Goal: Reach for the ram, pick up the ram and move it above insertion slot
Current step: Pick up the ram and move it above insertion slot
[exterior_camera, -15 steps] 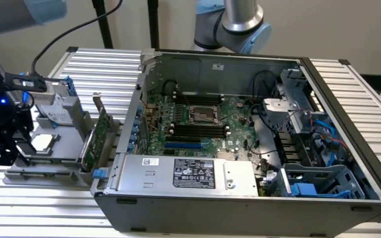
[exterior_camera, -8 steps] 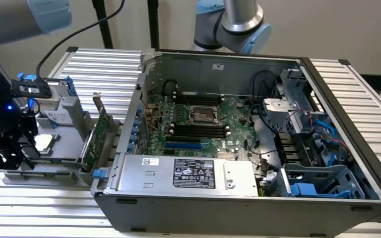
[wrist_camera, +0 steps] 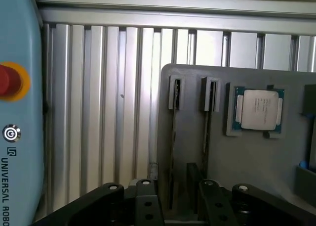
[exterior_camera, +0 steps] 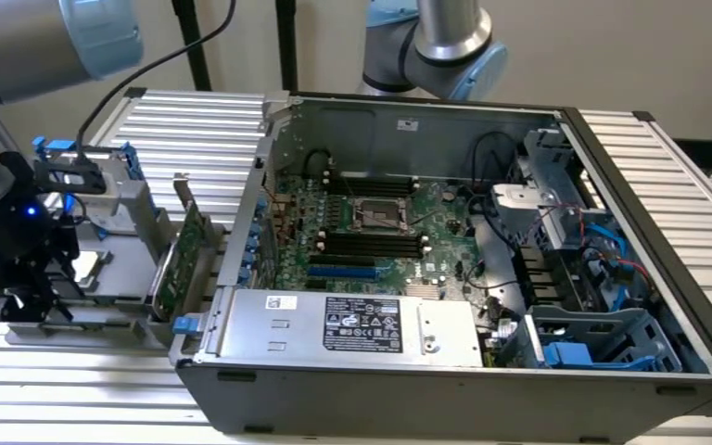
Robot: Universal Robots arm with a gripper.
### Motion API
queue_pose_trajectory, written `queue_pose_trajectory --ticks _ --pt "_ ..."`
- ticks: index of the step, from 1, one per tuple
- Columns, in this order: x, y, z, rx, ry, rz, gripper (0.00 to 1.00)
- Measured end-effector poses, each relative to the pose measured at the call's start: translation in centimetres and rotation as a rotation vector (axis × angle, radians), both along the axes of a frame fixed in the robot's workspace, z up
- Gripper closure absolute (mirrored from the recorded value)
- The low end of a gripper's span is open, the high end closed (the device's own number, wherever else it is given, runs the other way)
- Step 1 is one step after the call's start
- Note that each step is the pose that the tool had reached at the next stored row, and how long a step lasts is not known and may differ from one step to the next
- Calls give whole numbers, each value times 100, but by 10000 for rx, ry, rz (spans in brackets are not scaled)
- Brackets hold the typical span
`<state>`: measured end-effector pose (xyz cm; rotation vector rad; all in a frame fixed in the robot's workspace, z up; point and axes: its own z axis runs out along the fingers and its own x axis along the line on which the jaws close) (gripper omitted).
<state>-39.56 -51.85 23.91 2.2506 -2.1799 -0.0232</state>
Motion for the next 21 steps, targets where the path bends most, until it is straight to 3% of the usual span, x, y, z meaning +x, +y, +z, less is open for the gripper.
queue_pose_trajectory --ticks 21 --pt "-27 22 -381 0 0 -38 64"
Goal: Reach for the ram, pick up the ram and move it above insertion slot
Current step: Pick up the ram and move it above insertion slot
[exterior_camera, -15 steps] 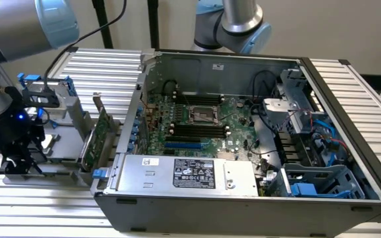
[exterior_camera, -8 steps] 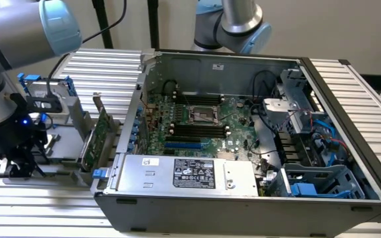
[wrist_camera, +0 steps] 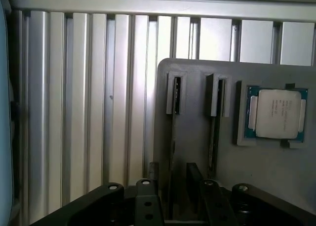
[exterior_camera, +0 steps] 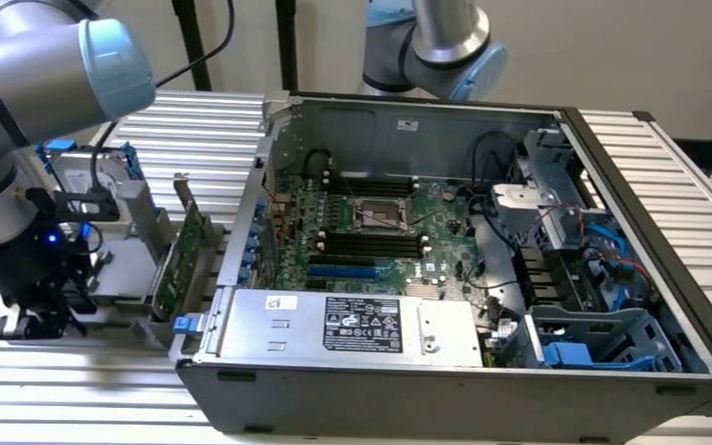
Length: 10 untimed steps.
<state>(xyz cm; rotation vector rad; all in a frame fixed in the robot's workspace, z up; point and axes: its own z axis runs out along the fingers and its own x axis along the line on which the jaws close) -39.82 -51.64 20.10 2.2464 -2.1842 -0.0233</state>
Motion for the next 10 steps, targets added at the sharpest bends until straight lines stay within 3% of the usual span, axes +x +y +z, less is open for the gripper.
queue_pose_trajectory --ticks 5,8,10 --pt "-4 0 -56 1 8 1 66" --pt "-5 0 -58 -1 20 -1 79" --pt "-4 0 -60 0 19 0 81"
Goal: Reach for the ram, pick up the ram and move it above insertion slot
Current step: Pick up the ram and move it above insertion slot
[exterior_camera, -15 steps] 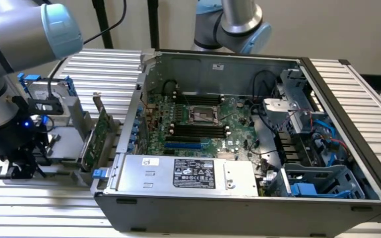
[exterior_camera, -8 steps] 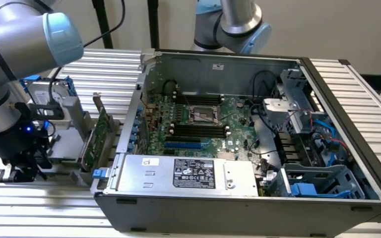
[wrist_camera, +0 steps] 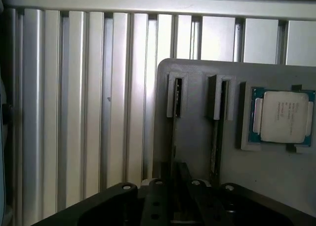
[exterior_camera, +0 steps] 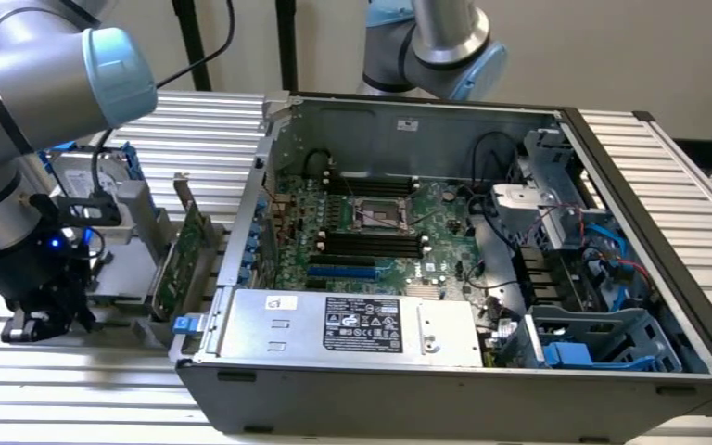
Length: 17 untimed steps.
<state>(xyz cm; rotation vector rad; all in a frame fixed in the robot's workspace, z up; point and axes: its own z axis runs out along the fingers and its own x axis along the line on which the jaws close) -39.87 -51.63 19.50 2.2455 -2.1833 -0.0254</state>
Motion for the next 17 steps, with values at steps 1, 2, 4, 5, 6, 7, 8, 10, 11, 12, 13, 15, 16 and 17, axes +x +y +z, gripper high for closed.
queue_pose_trajectory --ticks 1,2,4,5,6,7,8,10,11,12,13,15,16,17 --pt "0 0 0 0 0 0 81" --pt "0 0 0 0 -1 0 86" --pt "0 0 0 1 0 0 86" --pt "0 0 0 1 2 0 86" --pt "0 0 4 2 4 0 86" --pt "1 0 19 2 8 0 86" --pt "1 0 42 1 12 0 86" --pt "3 0 112 1 22 0 86" --pt "4 0 161 0 28 -1 86" --pt "5 0 206 1 31 0 86" --pt "6 0 251 1 33 0 86" --pt "7 0 340 0 35 0 86" --pt "8 0 386 1 35 0 86" --pt "10 0 434 0 35 0 86"
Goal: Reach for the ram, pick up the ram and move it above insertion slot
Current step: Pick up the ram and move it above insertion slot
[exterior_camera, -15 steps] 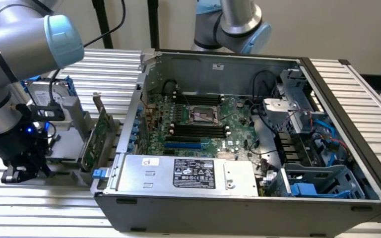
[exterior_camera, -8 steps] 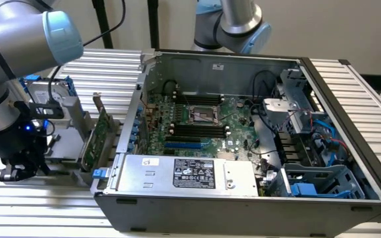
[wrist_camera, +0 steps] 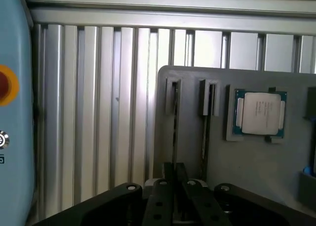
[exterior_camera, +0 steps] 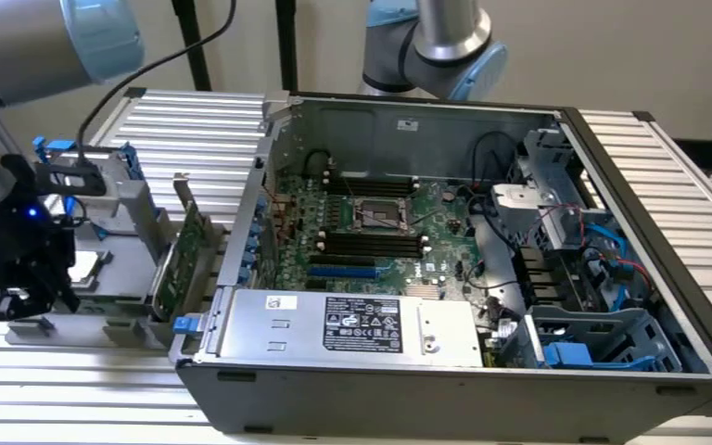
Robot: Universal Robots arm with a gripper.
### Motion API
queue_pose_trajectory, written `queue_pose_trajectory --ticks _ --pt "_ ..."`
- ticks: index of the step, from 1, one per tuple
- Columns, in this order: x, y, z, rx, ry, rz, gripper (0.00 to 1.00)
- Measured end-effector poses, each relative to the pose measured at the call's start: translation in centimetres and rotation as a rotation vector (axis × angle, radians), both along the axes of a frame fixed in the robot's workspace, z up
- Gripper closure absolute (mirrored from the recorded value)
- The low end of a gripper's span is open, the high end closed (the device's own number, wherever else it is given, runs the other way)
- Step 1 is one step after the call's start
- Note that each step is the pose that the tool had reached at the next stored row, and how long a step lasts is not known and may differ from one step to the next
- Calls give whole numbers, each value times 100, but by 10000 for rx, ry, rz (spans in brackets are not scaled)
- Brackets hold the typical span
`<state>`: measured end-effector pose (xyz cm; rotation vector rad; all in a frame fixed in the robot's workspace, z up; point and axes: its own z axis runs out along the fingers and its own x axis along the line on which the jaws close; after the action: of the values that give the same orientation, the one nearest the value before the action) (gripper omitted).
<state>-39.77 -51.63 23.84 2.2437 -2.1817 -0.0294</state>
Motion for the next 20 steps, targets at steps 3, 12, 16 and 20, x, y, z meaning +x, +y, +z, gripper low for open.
queue_pose_trajectory --ticks 3,12,16,20 --pt "18 -1 135 0 0 2 86" --pt "237 0 544 5 1 1 86" --pt "421 0 727 39 1 0 86" --pt "603 0 912 68 7 0 86"
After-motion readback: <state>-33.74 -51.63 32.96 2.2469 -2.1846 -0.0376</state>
